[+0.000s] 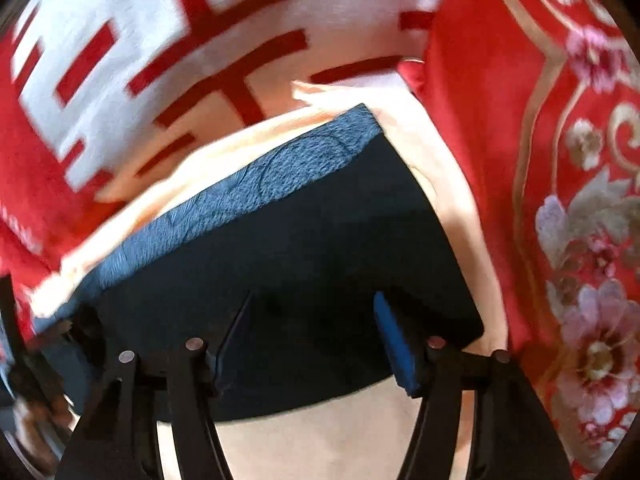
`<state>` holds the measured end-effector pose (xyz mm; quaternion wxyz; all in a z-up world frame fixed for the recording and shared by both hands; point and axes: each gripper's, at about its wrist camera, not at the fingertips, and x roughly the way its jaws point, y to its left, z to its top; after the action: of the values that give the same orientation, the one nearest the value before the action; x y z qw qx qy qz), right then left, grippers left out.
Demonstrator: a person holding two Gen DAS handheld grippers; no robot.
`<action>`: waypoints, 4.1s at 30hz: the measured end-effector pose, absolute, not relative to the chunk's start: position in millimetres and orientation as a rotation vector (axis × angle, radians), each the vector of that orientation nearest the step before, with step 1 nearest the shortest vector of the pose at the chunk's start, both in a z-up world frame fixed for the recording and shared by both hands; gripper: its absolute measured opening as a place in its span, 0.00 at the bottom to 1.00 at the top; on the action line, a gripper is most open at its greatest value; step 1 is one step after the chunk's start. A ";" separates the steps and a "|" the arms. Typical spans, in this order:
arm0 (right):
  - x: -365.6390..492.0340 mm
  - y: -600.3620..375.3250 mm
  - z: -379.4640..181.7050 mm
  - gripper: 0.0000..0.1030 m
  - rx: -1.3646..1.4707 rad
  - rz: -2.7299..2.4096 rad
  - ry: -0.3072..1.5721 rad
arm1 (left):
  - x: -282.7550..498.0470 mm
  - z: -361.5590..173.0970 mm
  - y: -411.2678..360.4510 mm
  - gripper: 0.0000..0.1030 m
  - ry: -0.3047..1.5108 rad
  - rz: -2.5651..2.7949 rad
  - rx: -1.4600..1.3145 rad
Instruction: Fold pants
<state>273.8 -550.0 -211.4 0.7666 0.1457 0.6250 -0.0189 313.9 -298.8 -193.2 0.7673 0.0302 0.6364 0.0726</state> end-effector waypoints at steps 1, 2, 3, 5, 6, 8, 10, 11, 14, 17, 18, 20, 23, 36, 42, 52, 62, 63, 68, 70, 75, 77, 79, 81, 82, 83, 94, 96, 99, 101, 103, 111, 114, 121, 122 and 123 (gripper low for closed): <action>271.7 -547.4 -210.9 0.63 0.279 -0.033 1.365 | 311.1 -191.6 -282.2 1.00 1.384 0.188 0.066; 269.3 -545.4 -209.6 0.63 0.248 -0.035 1.373 | 308.0 -190.1 -267.5 0.99 1.388 0.222 0.078; 267.8 -543.6 -207.1 0.63 0.234 -0.046 1.385 | 300.9 -189.0 -261.4 0.99 1.395 0.250 0.090; 265.4 -539.9 -199.5 0.64 0.238 -0.063 1.399 | 291.3 -182.1 -228.7 0.99 1.407 0.306 0.094; 259.8 -537.0 -192.8 0.64 0.297 -0.036 1.396 | 284.7 -176.8 -214.0 0.99 1.401 0.321 0.089; 251.5 -527.1 -185.0 0.64 0.389 0.018 1.385 | 270.2 -167.1 -184.8 0.99 1.392 0.354 0.105; 239.6 -502.5 -179.8 0.64 0.473 0.098 1.390 | 257.7 -162.4 -156.5 0.99 1.390 0.383 0.130; 234.2 -488.3 -179.7 0.64 0.515 0.140 1.398 | 253.5 -162.1 -142.5 0.99 1.392 0.394 0.141; 216.5 -428.3 -186.8 0.64 0.653 0.298 1.440 | 241.0 -165.8 -103.4 0.99 1.391 0.427 0.166; 198.8 -355.1 -203.1 0.64 0.740 0.430 1.487 | 229.9 -169.0 -66.7 0.99 1.378 0.434 0.158; 191.3 -332.2 -208.6 0.64 0.761 0.453 1.496 | 229.0 -171.6 -54.2 0.99 1.377 0.433 0.164; 181.5 -298.6 -215.9 0.64 0.806 0.493 1.513 | 226.7 -171.4 -40.9 0.99 1.377 0.428 0.186; 172.5 -241.4 -240.2 0.64 0.846 0.515 1.529 | 218.8 -182.8 -14.7 1.00 1.381 0.400 0.205; 181.4 -187.3 -258.6 0.41 0.927 0.394 1.547 | 208.8 -192.8 30.6 1.00 1.328 0.180 0.005; 166.6 -189.2 -241.3 0.11 0.806 0.322 1.527 | 209.9 -193.3 38.8 1.00 1.337 0.134 0.015; 170.9 -203.9 -211.5 0.19 0.544 0.348 1.549 | 214.3 -174.0 29.8 1.00 1.337 0.125 0.051; 317.7 -189.9 -230.3 0.32 0.273 0.258 1.395 | 283.9 -196.7 9.9 1.00 1.307 0.211 0.081; 323.0 -191.6 -233.3 0.26 0.249 0.250 1.373 | 289.3 -201.0 17.2 1.00 1.292 0.194 0.039; 336.3 -223.1 -222.5 0.19 0.240 0.083 1.346 | 283.5 -188.6 23.4 1.00 1.295 0.187 0.101; 324.5 -224.3 -210.9 0.20 0.286 0.146 1.373 | 274.4 -174.1 35.3 1.00 1.292 0.204 0.110; 244.2 -197.5 -200.1 0.34 0.431 0.372 1.499 | 237.6 -170.4 73.2 1.00 1.322 0.265 0.174; 203.3 -187.5 -213.6 0.35 0.560 0.420 1.580 | 225.7 -172.8 87.3 1.00 1.314 0.240 0.068; 182.4 -182.8 -227.8 0.35 0.637 0.415 1.613 | 224.8 -173.4 94.3 1.00 1.324 0.247 0.006; 171.2 -180.3 -241.6 0.35 0.697 0.372 1.631 | 231.9 -174.0 93.2 1.00 1.326 0.255 0.006; 164.4 -182.1 -245.7 0.35 0.739 0.345 1.629 | 233.2 -174.2 91.7 1.00 1.321 0.254 0.018; 165.3 -185.1 -248.0 0.35 0.771 0.325 1.617 | 233.9 -174.7 90.9 1.00 1.317 0.251 0.030; 161.1 -205.6 -214.0 0.38 0.604 0.270 1.578 | 233.8 -163.1 91.2 1.00 1.358 0.251 -0.035; 174.5 -214.4 -194.7 0.48 0.469 0.262 1.507 | 239.3 -151.0 81.4 1.00 1.323 0.227 -0.013; 203.1 -218.5 -183.4 0.53 0.340 0.232 1.429 | 253.8 -141.5 62.0 1.00 1.277 0.222 0.026; 223.6 -222.8 -194.3 0.70 0.303 0.201 1.419 | 266.4 -147.5 57.4 1.00 1.282 0.256 0.046; 232.1 -229.6 -220.1 0.73 0.318 0.175 1.508 | 272.5 -169.4 63.4 1.00 1.354 0.310 0.064; 205.4 -266.7 -196.1 0.74 0.464 0.181 1.505 | 238.4 -152.0 15.7 1.00 1.405 0.269 0.044; 191.1 -284.8 -188.9 0.74 0.477 0.137 1.509 | 222.3 -131.4 -35.5 1.00 1.410 0.205 0.030; 166.3 -353.7 -177.8 0.74 0.528 0.033 1.477 | 222.2 -122.6 -105.2 1.00 1.425 0.115 0.042; 163.8 -362.8 -177.2 0.74 0.534 0.019 1.474 | 222.5 -121.9 -115.6 1.00 1.427 0.105 0.045; 161.8 -372.3 -177.6 0.74 0.546 0.006 1.469 | 223.3 -122.1 -121.9 1.00 1.430 0.096 0.048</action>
<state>161.8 -372.3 -177.6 0.7085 0.2460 0.6615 0.0028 223.3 -121.9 -122.1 0.7537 0.0221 0.6554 0.0439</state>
